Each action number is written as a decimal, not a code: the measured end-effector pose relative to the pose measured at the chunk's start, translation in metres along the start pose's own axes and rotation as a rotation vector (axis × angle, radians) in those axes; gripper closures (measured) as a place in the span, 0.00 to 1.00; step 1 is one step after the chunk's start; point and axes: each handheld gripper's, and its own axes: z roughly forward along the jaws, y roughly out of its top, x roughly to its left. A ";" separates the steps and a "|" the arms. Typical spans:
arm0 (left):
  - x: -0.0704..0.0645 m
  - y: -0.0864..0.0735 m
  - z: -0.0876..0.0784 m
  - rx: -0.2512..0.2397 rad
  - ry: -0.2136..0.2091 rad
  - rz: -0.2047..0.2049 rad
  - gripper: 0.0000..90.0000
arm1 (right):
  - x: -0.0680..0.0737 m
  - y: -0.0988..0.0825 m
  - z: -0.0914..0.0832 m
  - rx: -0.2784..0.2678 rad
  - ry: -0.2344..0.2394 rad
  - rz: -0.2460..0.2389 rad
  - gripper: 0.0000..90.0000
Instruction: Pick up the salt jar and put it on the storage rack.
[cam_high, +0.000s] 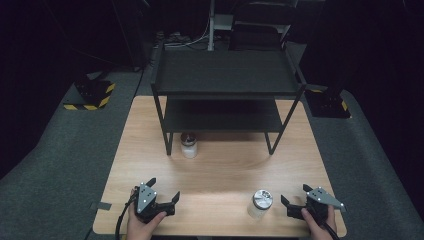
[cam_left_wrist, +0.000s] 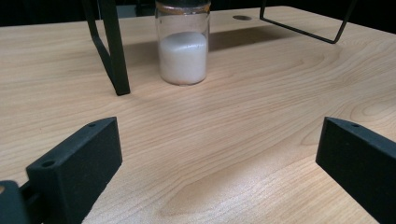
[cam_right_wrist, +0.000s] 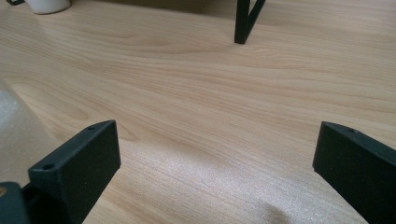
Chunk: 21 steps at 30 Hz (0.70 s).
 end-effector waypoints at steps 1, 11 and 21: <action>0.001 0.000 0.000 0.001 -0.003 -0.001 0.01 | 0.000 0.000 0.000 0.002 0.002 0.002 0.00; 0.002 0.003 0.002 0.014 -0.005 -0.012 0.01 | -0.005 -0.001 -0.001 -0.008 0.027 -0.001 0.01; 0.005 0.003 0.002 0.020 -0.026 -0.026 0.01 | -0.007 -0.002 -0.001 -0.011 0.040 -0.003 0.00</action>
